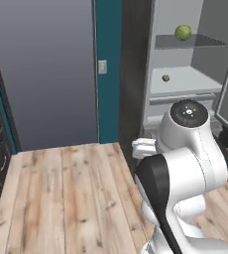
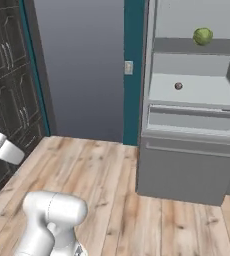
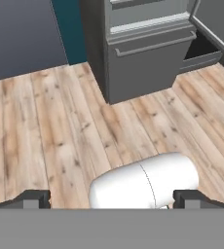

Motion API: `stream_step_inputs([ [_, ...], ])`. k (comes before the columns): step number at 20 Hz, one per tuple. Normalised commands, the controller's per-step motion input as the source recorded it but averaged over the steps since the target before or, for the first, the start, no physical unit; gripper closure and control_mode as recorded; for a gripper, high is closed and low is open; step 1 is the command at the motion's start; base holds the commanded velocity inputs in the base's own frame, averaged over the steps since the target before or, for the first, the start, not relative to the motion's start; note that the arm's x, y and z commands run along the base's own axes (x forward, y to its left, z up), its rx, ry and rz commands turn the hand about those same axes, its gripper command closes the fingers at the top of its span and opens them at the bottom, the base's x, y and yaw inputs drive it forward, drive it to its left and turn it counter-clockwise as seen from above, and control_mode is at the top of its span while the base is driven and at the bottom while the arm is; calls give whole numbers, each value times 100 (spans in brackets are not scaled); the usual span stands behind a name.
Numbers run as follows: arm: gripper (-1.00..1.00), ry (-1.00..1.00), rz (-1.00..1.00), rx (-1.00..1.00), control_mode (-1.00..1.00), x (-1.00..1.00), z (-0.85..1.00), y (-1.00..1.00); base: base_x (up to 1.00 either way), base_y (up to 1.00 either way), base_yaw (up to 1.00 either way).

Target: Pick the egg and butter from the fridge and place them by the bowl for mixing.

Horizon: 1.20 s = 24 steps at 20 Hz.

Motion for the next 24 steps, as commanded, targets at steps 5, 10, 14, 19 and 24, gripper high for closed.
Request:
stream_step_inputs([
  [5, -100, 0, 0, 0, 100, 0, 0, 0, 100, -86, -13],
  [10, -100, 0, 0, 0, 100, 0, 0, 0, 100, -77, -8],
  [14, -100, 0, 0, 0, 100, 0, 0, 0, 100, -68, 0],
  [19, -100, 0, 0, 0, 100, 0, 0, 0, 95, -54, 0],
  [24, -100, 0, 0, 0, 100, 0, 0, 0, 52, -54, -1],
])
